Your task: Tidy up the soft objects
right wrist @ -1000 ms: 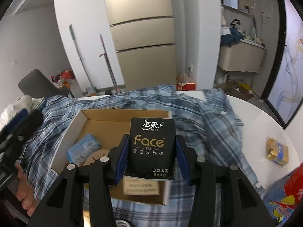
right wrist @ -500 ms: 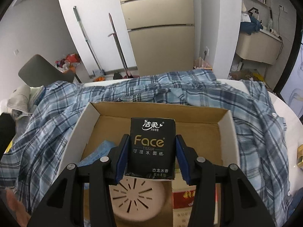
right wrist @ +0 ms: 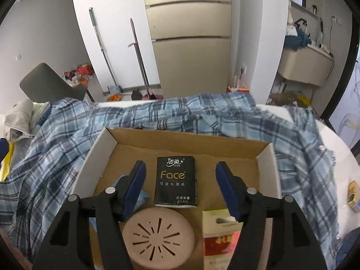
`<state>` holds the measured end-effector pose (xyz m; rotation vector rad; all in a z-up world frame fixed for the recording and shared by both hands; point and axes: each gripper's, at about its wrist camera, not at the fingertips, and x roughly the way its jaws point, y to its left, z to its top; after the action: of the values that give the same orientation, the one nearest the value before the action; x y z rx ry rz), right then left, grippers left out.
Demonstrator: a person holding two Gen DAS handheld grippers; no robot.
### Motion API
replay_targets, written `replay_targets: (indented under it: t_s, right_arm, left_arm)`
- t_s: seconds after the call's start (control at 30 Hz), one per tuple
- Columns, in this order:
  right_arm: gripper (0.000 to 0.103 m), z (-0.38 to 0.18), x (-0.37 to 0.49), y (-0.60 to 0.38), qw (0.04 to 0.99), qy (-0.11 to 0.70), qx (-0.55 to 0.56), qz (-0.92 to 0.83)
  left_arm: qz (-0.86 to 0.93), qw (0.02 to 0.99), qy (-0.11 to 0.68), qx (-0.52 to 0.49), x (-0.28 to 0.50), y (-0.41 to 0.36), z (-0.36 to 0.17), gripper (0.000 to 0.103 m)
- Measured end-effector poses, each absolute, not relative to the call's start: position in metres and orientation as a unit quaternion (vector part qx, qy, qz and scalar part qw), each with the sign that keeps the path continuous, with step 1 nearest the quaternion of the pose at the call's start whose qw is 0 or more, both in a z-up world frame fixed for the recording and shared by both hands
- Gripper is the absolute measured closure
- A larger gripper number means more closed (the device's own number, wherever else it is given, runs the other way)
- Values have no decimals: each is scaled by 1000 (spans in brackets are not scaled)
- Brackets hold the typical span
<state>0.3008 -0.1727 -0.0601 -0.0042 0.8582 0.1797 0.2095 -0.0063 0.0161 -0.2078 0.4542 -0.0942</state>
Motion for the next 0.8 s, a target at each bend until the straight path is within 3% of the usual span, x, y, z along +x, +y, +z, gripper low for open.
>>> replay_targets:
  t_s: [0.43,0.8]
  right_arm:
    - [39,25,199,-217,946,312,-13,90]
    - [39,51,111,-239,957,260,-4,129]
  left_arm:
    - [-84,981,161,-72,157,-29,82,0]
    - [-94,989,109,-46,62,-25,111,0]
